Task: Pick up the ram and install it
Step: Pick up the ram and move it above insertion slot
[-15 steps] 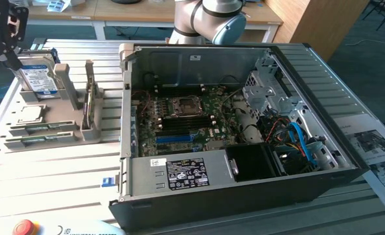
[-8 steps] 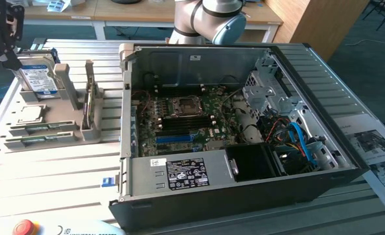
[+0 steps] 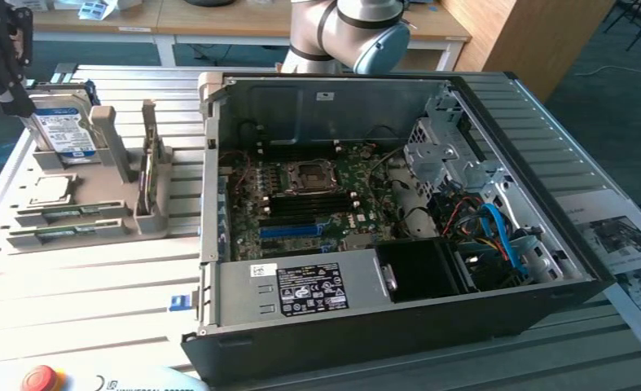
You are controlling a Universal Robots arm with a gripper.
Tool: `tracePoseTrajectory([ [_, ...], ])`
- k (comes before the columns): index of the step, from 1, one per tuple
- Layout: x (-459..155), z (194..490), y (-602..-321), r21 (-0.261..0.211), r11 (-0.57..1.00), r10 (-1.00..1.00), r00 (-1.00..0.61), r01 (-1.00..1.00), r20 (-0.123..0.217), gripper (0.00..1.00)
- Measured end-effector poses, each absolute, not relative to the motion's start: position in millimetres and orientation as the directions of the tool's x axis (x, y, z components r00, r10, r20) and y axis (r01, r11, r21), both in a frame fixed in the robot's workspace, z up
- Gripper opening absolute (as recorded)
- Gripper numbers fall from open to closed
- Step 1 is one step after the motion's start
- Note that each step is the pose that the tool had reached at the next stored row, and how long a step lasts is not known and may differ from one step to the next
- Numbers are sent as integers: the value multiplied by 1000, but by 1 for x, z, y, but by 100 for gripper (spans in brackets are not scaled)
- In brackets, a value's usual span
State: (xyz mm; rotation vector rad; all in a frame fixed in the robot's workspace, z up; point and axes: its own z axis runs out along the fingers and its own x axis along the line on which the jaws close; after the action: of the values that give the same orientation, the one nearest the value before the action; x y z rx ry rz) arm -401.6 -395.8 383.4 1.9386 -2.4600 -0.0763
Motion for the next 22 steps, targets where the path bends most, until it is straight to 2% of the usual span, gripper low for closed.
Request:
tracePoseTrajectory([
  [13,-401,383,-396,43,102,-994,-104,-994,-23,10],
  [22,-401,382,-396,43,99,-995,-100,-994,-23,10],
])
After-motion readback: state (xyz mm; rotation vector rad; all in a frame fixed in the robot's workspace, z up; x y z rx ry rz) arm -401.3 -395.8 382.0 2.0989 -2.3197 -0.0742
